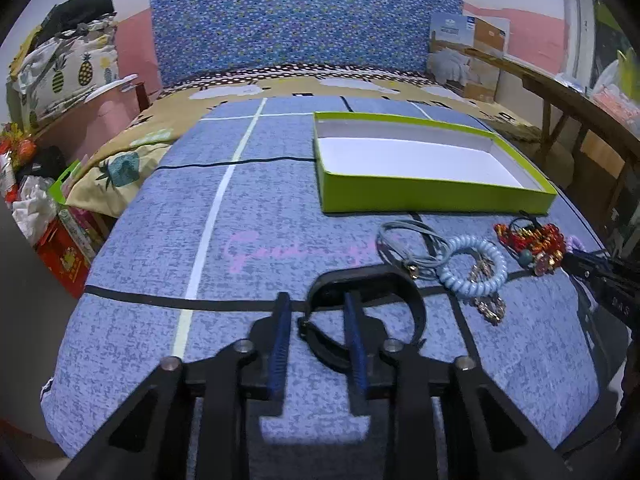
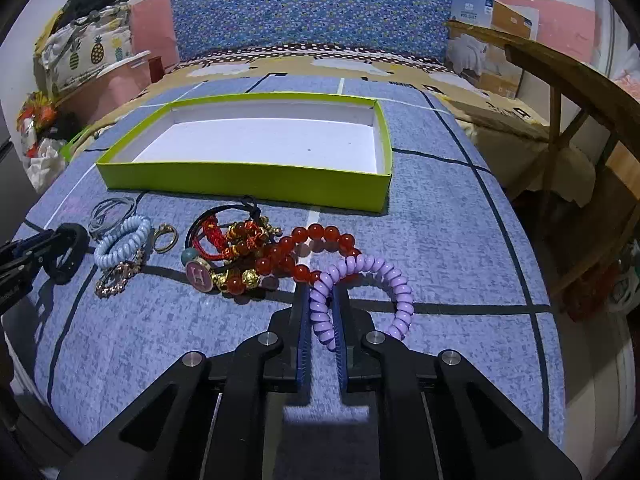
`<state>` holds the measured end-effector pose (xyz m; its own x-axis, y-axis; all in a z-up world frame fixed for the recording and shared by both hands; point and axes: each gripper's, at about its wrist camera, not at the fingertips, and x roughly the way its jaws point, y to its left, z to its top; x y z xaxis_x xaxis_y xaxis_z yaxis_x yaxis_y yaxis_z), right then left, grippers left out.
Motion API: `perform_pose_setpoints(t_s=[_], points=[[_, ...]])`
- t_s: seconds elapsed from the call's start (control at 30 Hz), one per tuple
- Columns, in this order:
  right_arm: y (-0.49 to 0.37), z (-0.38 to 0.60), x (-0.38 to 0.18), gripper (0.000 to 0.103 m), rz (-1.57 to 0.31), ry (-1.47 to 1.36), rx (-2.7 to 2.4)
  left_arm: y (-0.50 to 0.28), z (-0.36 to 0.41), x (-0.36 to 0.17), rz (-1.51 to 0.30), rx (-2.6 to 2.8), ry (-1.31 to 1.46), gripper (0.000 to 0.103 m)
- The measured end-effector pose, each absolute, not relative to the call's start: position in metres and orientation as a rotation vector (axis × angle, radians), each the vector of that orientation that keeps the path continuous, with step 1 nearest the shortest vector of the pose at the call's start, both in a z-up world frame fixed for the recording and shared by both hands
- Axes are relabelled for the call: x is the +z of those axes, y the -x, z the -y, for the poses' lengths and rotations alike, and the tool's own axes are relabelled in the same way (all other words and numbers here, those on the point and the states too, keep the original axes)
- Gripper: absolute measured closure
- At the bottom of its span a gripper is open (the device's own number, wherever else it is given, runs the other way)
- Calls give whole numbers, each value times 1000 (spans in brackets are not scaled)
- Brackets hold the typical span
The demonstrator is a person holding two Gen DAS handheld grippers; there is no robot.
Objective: Organize jewelry
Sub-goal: 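Grasp the black fitness band with the left gripper while the right gripper grasps the lavender coil hair tie, then carry both items into the green box and open both grippers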
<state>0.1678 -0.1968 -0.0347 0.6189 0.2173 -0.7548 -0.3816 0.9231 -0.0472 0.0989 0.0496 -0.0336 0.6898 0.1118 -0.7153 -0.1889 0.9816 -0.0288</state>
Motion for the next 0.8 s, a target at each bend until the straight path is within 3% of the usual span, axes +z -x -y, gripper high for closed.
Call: perform_pose_setpoints(t_s=[0.3,0.8], points=[[-153,207,-24,92,-803,158,359,-92,-57,-29,-779,150,141,88],[-162,194,9,92,-718,167,444,-100,-56,-2,-732,86,141,88]])
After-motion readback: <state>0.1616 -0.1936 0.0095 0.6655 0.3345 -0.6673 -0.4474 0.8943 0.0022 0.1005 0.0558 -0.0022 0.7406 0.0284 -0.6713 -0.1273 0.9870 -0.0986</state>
